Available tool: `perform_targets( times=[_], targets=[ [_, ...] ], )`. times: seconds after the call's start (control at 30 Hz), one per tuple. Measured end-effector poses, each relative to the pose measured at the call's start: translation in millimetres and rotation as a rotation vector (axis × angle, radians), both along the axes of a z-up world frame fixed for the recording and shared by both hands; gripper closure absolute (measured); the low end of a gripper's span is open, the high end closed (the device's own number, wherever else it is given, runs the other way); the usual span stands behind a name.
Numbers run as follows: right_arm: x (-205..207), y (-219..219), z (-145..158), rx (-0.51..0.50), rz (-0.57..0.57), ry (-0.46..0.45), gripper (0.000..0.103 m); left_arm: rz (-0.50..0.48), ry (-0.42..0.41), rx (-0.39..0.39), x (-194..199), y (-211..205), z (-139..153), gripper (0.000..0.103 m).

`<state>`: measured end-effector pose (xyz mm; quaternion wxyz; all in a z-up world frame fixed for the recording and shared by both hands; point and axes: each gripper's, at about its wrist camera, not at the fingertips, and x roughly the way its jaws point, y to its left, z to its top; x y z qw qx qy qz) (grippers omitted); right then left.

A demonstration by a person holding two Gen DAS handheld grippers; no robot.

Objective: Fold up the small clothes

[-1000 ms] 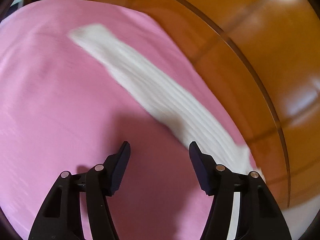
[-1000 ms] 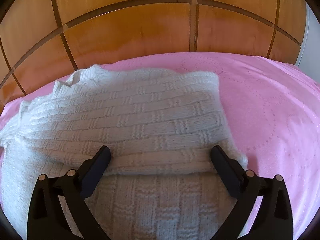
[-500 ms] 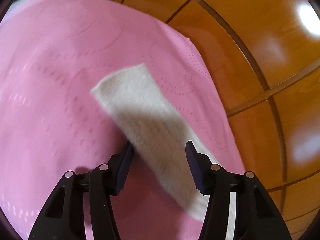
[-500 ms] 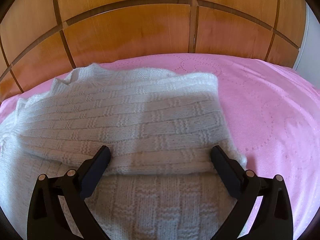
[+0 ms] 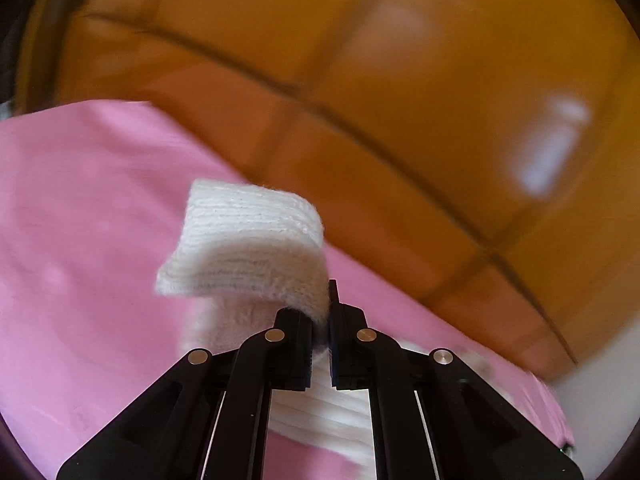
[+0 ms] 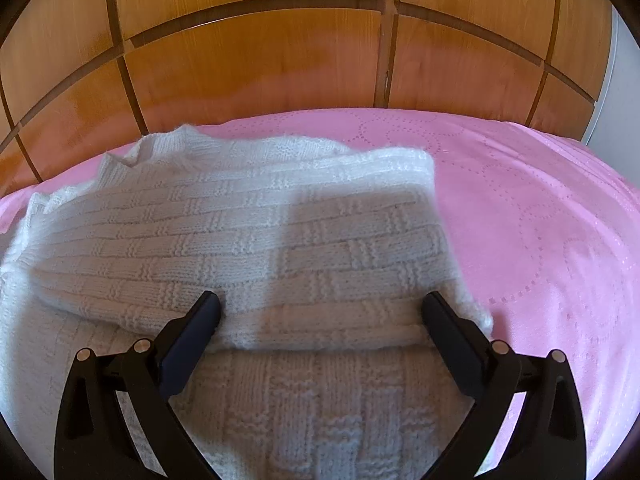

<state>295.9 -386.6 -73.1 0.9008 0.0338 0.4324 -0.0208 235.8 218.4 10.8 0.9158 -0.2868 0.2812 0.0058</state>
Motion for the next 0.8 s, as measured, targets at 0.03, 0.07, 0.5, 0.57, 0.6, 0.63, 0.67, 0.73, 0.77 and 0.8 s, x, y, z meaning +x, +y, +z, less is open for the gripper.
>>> perform_targets(
  times=[0.03, 0.07, 0.5, 0.57, 0.6, 0.63, 0.67, 0.73, 0.77, 0.8],
  targets=[
    [0, 0, 0, 0.0, 0.0, 0.0, 0.002, -0.053, -0.01, 0.001, -2, -21, 2, 0.098],
    [0, 0, 0, 0.0, -0.001, -0.001, 0.002, -0.118, -0.02, 0.004, -4, -47, 4, 0.098],
    [-5, -4, 0, 0.043, -0.003, -0.014, 0.002, -0.446, 0.119, 0.064, -58, -192, -67, 0.044],
    [-5, -4, 0, 0.048, -0.003, -0.017, 0.002, -0.397, 0.112, 0.089, -73, -181, -73, 0.044],
    [-6, -5, 0, 0.049, -0.001, -0.018, 0.002, -0.374, 0.11, 0.102, -79, -176, -74, 0.044],
    [-6, -6, 0, 0.052, -0.001, -0.018, 0.002, -0.353, 0.109, 0.107, -79, -171, -76, 0.044],
    [-6, -6, 0, 0.053, 0.0, -0.018, 0.002, -0.338, 0.114, 0.101, -87, -167, -80, 0.044],
    [-6, -5, 2, 0.05, -0.001, -0.012, 0.002, -0.315, 0.14, 0.083, -96, -157, -89, 0.044],
    [-7, -6, 6, 0.05, 0.0, -0.01, 0.002, -0.309, 0.143, 0.091, -100, -156, -94, 0.044],
    [-8, -5, 9, 0.056, -0.001, -0.013, 0.003, -0.305, 0.135, 0.102, -102, -156, -97, 0.044]
  ],
)
